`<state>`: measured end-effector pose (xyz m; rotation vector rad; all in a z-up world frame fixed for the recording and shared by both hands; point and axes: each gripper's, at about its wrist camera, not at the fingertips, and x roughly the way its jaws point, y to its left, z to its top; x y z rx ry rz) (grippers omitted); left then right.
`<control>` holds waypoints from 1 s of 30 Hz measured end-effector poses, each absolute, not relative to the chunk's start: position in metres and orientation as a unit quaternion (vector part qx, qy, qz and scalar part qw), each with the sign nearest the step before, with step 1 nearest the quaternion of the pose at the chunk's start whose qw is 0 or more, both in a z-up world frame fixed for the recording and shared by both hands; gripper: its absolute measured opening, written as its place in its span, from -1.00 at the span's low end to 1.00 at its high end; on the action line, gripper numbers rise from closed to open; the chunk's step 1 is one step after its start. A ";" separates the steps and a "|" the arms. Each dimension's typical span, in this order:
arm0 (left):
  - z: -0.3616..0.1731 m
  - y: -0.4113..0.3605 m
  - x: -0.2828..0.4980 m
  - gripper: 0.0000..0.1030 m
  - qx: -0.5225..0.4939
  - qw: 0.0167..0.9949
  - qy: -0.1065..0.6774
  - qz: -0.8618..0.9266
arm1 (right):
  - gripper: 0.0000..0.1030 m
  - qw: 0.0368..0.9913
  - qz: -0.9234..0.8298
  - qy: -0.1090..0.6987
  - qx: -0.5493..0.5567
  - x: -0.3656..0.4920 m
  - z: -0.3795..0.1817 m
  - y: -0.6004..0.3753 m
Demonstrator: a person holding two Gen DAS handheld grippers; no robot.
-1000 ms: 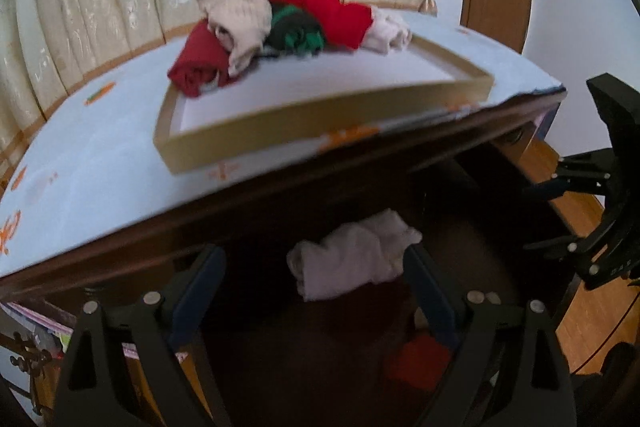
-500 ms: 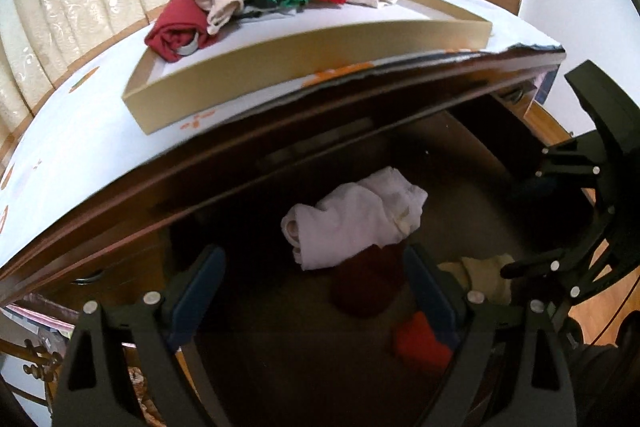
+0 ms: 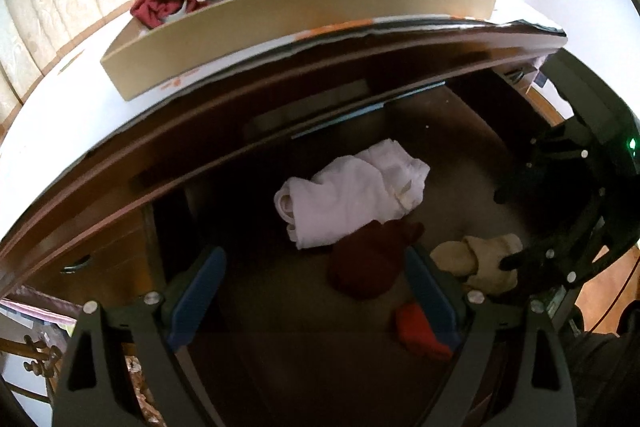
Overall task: Take underwear out of drawer
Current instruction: 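Lower both tools from the lid down into the open drawer, then grasp the beige sock with the right gripper while the left grasps the dark red garment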
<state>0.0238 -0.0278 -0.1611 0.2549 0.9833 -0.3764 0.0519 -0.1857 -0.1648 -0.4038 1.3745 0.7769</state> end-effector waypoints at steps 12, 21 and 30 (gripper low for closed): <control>-0.160 -0.029 0.028 0.78 0.121 0.851 0.476 -0.183 | 0.13 0.643 0.381 0.648 -0.143 0.063 -0.182 -0.181; -0.167 -0.033 0.034 0.78 0.122 0.841 0.494 -0.184 | -0.13 0.659 0.351 0.629 -0.216 0.061 -0.181 -0.179; -0.176 -0.046 0.042 0.78 0.130 0.824 0.519 -0.185 | -0.13 0.677 0.324 0.617 -0.236 0.059 -0.181 -0.186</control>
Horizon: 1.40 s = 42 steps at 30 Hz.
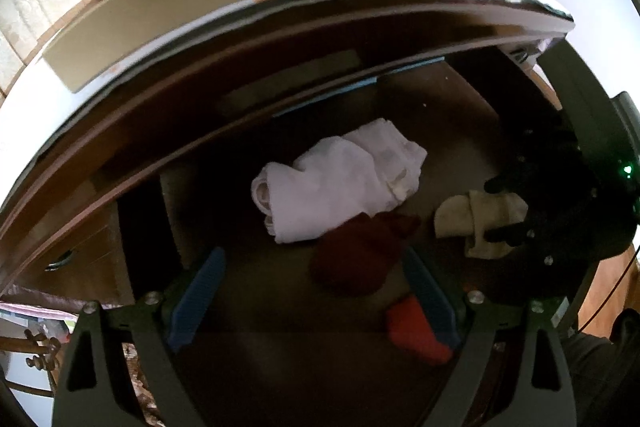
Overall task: Take underwear out of drawer
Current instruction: 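Grasp the beige sock with the right gripper while the left grasps the dark red garment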
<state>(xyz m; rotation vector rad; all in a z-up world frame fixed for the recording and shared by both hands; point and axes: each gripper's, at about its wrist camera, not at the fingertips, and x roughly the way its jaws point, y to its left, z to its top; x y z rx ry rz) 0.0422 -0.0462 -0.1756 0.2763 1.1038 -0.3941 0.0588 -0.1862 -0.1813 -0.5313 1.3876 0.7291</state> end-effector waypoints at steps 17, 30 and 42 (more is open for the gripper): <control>-0.214 -0.076 0.060 0.67 0.169 0.763 0.591 -0.200 | -0.14 0.678 0.345 0.616 -0.205 0.054 -0.180 -0.183; -0.233 -0.074 0.072 -0.12 0.140 0.730 0.633 -0.215 | -0.14 0.678 0.345 0.617 -0.201 0.045 -0.178 -0.192; -0.206 -0.079 0.049 -0.27 0.153 0.772 0.577 -0.218 | -0.34 0.689 0.351 0.600 -0.204 0.063 -0.176 -0.194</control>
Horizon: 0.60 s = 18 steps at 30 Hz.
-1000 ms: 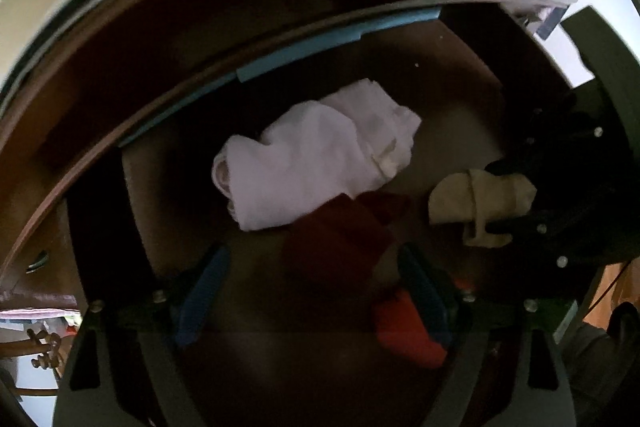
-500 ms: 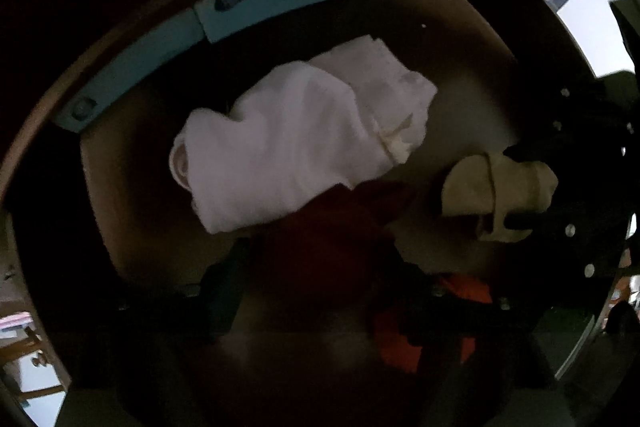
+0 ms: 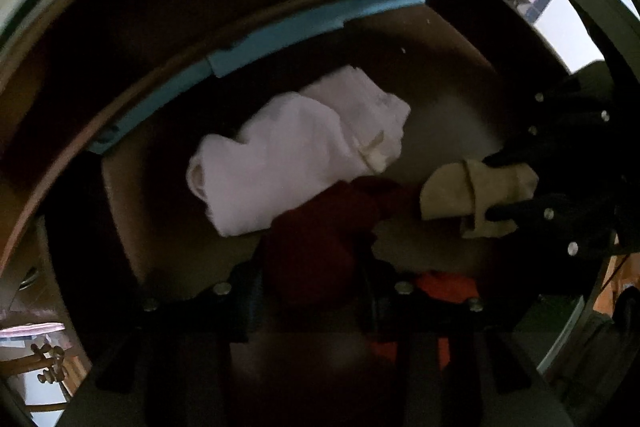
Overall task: Take underwear out of drawer
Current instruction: 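Grasp the beige sock with the right gripper while the left grasps the dark red garment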
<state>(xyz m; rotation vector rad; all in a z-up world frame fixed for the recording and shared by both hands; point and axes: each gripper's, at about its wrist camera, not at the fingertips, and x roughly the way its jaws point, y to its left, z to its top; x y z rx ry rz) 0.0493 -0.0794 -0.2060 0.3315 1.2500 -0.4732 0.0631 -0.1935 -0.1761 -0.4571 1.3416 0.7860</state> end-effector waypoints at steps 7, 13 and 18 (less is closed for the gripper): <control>-0.190 -0.054 0.042 -0.27 0.132 0.797 0.549 -0.213 | -0.36 0.706 0.353 0.580 -0.203 0.056 -0.165 -0.202; -0.178 -0.046 0.043 -0.27 0.128 0.819 0.520 -0.204 | -0.36 0.729 0.357 0.556 -0.177 0.058 -0.154 -0.216; -0.175 -0.041 0.042 -0.27 0.118 0.831 0.506 -0.198 | -0.36 0.743 0.355 0.540 -0.174 0.055 -0.149 -0.212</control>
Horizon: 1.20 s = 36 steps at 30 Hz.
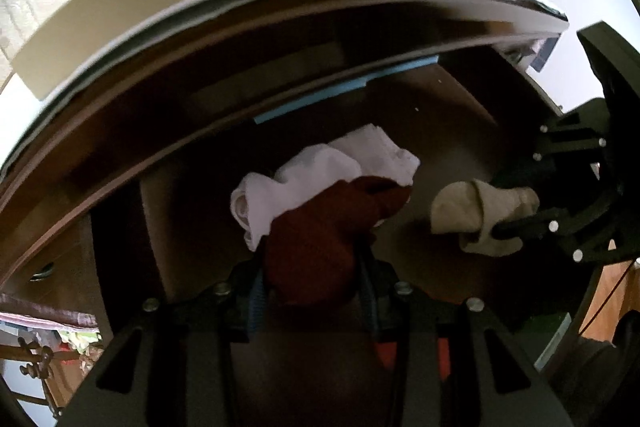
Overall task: Take underwear out of drawer
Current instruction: 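Grasp the beige sock with the right gripper while the left grasps the dark red garment, then lift the beige sock and dark red garment up out of the drawer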
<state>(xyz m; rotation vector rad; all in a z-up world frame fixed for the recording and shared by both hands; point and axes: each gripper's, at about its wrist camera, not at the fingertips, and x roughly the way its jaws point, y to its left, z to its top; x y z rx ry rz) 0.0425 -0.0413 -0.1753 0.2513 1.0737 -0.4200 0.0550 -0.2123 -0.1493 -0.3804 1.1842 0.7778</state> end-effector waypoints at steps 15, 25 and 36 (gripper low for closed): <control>-0.172 -0.047 0.039 -0.27 0.121 0.858 0.470 -0.167 | -0.36 0.768 0.349 0.514 -0.153 0.053 -0.138 -0.215; -0.167 -0.047 0.034 -0.27 0.123 0.874 0.446 -0.152 | -0.36 0.789 0.343 0.487 -0.148 0.049 -0.131 -0.219; -0.159 -0.044 0.025 -0.27 0.122 0.891 0.415 -0.136 | -0.36 0.808 0.337 0.463 -0.142 0.045 -0.124 -0.223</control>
